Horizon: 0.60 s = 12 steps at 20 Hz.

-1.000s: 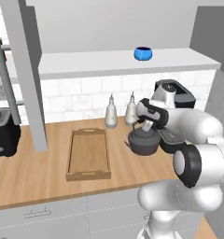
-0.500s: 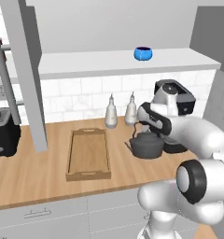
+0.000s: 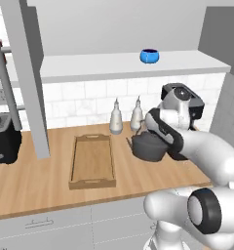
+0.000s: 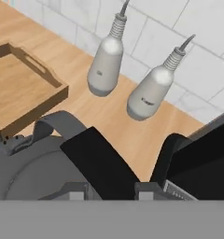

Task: Pick the kettle from the counter and place it on the tray. Then pick the mug from the cabinet and place it on the tray. Then close the cabinet doors.

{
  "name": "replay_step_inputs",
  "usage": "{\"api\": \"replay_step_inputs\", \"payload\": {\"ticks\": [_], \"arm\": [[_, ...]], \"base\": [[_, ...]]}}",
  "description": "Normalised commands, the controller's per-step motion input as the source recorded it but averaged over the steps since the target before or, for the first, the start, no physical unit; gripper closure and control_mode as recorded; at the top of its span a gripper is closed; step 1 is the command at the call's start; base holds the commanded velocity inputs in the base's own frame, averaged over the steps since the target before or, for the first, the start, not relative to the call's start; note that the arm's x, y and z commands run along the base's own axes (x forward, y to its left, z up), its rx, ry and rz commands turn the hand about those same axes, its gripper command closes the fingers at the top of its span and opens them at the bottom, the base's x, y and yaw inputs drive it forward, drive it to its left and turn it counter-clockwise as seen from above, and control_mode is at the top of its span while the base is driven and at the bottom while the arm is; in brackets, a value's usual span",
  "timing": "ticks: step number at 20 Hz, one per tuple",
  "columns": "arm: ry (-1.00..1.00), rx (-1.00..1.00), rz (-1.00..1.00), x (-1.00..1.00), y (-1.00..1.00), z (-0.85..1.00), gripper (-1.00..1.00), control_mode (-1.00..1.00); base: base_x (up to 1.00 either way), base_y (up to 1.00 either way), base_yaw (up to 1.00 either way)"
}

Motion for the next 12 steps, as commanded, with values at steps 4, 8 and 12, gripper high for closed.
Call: {"api": "replay_step_inputs", "payload": {"ticks": [4, 8, 12], "arm": [[-0.24, 0.00, -0.22, -0.01, 0.47, 0.05, 1.00, -1.00], [-0.23, 0.00, -0.24, 0.00, 0.57, 0.01, 1.00, -1.00], [-0.18, 0.00, -0.24, 0.00, 0.51, 0.02, 1.00, -1.00]], "base": [[0.00, 0.00, 0.00], [0.00, 0.00, 0.00], [0.00, 0.00, 0.00]]}}
